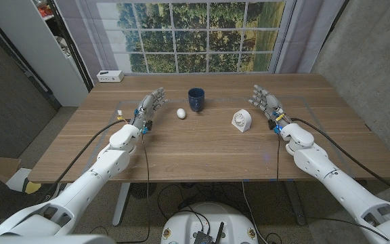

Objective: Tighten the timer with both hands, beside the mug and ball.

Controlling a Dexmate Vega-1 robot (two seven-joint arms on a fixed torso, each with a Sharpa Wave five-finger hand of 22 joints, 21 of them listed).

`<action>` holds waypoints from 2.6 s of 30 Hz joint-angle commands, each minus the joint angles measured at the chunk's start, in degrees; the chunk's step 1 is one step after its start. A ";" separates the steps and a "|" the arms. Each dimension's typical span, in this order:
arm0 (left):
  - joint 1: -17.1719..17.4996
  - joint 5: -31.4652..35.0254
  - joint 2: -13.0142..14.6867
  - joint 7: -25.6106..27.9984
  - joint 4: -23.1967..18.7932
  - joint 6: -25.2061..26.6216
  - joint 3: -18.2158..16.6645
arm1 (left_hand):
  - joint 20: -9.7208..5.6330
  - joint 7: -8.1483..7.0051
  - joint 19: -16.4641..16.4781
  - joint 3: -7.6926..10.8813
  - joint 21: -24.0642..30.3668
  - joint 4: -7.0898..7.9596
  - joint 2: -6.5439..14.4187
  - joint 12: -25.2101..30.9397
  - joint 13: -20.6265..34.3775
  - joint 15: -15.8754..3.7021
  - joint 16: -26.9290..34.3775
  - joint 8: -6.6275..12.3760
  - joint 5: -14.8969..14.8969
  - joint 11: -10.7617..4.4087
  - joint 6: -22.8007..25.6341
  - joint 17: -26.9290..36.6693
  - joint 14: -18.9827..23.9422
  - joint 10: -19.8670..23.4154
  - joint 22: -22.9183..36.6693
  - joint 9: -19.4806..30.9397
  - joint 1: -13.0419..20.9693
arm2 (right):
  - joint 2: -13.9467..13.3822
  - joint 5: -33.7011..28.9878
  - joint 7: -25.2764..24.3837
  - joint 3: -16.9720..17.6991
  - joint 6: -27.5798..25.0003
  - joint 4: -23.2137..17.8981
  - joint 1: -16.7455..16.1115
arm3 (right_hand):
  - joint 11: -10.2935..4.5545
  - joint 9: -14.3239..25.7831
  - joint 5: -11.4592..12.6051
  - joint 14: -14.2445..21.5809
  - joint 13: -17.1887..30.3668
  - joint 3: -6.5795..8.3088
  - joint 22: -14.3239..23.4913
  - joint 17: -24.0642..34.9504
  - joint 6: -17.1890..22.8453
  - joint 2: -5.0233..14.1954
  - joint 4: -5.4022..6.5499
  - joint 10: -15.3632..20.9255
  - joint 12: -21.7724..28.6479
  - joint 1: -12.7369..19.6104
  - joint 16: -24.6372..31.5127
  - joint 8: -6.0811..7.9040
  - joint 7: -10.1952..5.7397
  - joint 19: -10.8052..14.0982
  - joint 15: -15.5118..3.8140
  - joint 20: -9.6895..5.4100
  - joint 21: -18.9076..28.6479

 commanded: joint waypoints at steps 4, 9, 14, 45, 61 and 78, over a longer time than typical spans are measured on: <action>0.11 2.77 0.98 1.37 -1.44 0.30 1.05 | 0.34 -0.34 -0.65 0.48 -0.19 -0.78 0.06 0.13 0.25 0.06 0.05 0.06 0.42 0.19 0.59 0.09 0.26 0.37 0.19 0.25 1.26 | -3.43 -1.75 1.88 -0.72 -2.21 -1.99 0.04 | -0.18 0.15 0.16 0.98 0.26 0.59 0.19 0.06 0.10 -0.30 -2.76 0.59 -0.31 3.33 -0.07 -0.23 0.22 -0.40 -6.65 -2.38 0.26; -0.04 3.54 1.21 2.27 -1.72 0.72 1.15 | 0.43 -0.48 -1.05 0.59 -0.44 -1.71 -0.16 0.35 0.39 0.02 0.10 0.10 0.53 0.02 1.12 0.13 0.48 1.04 0.16 0.26 2.11 | -5.51 -4.36 3.15 -1.98 -3.55 -2.55 1.69 | 0.09 0.11 -0.02 0.98 0.43 0.24 0.22 0.10 -0.71 -0.64 -3.80 0.35 -0.71 4.75 -0.18 -0.61 5.24 -0.91 -6.73 -1.61 0.26; 0.18 4.57 2.01 3.12 -2.32 1.19 1.19 | 0.56 -0.86 -1.42 0.64 -0.64 -2.47 -0.32 0.46 0.58 0.00 0.19 0.08 0.62 -0.14 1.35 0.19 0.76 1.28 0.14 0.29 2.82 | -7.83 -7.05 4.61 -3.40 -5.42 -3.81 3.33 | -0.28 0.03 -0.12 0.36 0.64 0.29 0.25 0.10 -1.76 -1.03 -4.69 -0.44 -1.04 6.77 -0.42 -0.91 3.61 -2.27 -6.67 -0.18 0.08; 1.65 6.78 3.87 3.77 -3.41 0.26 1.10 | 1.05 -2.08 -2.16 -0.81 -0.96 -4.63 -0.43 1.91 2.24 -1.19 1.10 0.49 0.75 -0.83 3.70 0.86 2.69 3.83 0.25 0.66 5.63 | -25.69 -31.34 33.07 -17.15 -26.30 -20.64 22.44 | -4.74 0.17 3.69 -13.80 1.58 -2.30 0.39 0.49 -23.65 -14.19 -5.15 -21.60 -2.32 26.35 -0.81 -1.10 0.09 -15.37 -5.32 6.35 0.09; 3.00 6.78 4.28 4.07 -4.48 -0.33 0.74 | 1.17 -2.11 -2.43 -1.37 -1.03 -4.74 -0.36 2.06 2.68 -1.29 1.16 0.50 0.77 -1.05 4.07 0.93 2.88 3.95 0.28 0.74 6.05 | -23.78 -50.50 44.19 -24.77 -23.46 -22.60 29.96 | -4.77 0.30 4.80 -16.93 1.51 -1.27 0.41 0.61 -26.85 -11.93 -4.79 -24.94 -2.14 31.70 -0.85 -0.74 -0.02 -17.43 -3.42 6.34 0.02; 3.88 7.01 4.79 5.02 -5.75 0.18 0.36 | 1.24 -2.11 -2.67 -2.05 -1.06 -4.75 -0.34 2.23 3.13 -1.48 1.16 0.49 0.76 -1.08 4.44 0.99 2.89 4.11 0.30 0.81 6.41 | -22.29 -57.47 46.62 -24.81 -21.06 -20.93 29.65 | -5.87 0.58 3.48 -16.88 1.44 0.00 0.46 0.79 -26.99 -7.87 -4.54 -22.80 -0.62 37.58 0.07 0.32 -0.19 -17.59 -6.18 3.43 0.63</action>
